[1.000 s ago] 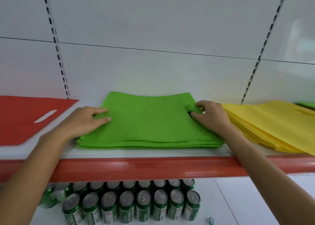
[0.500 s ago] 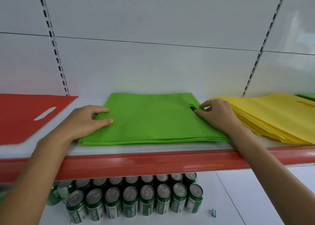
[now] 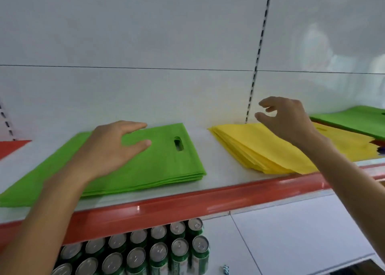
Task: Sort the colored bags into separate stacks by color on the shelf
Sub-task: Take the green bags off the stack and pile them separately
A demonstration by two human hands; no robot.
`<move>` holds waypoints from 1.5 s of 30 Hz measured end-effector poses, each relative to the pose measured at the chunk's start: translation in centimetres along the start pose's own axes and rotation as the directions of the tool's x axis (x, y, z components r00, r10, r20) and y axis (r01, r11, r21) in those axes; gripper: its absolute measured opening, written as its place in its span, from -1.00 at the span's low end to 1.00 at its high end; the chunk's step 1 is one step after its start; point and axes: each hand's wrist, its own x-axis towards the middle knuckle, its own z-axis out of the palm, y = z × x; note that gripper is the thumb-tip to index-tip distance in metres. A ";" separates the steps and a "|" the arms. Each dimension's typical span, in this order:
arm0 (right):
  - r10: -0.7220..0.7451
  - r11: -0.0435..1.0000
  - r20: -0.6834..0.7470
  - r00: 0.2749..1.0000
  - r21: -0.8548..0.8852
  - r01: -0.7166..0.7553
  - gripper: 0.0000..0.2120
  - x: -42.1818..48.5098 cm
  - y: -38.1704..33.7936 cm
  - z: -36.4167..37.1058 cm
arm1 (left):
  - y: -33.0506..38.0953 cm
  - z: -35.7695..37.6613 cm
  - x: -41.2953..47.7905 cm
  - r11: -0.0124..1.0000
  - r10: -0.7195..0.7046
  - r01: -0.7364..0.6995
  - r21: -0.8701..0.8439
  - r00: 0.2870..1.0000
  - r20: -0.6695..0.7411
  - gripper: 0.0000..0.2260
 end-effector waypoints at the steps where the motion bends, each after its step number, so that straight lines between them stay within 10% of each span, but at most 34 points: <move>1: 0.018 1.000 0.011 1.000 -0.018 -0.018 -0.66 0.0 2.1 -0.5 | 1.5 1.1 0.4 1.000 0.023 -0.023 -0.001 1.000 0.016 -0.59; 31: 0.143 0.975 0.113 0.983 -0.187 -0.121 -0.85 10.4 47.9 -17.9 | 44.0 28.6 12.2 0.960 0.280 -0.278 -0.035 0.949 0.145 -0.55; 45: 0.124 0.986 0.225 0.966 -0.136 -0.095 -0.62 17.3 60.4 -16.2 | 51.1 40.9 19.1 0.962 -0.213 0.141 0.234 0.922 0.324 -0.32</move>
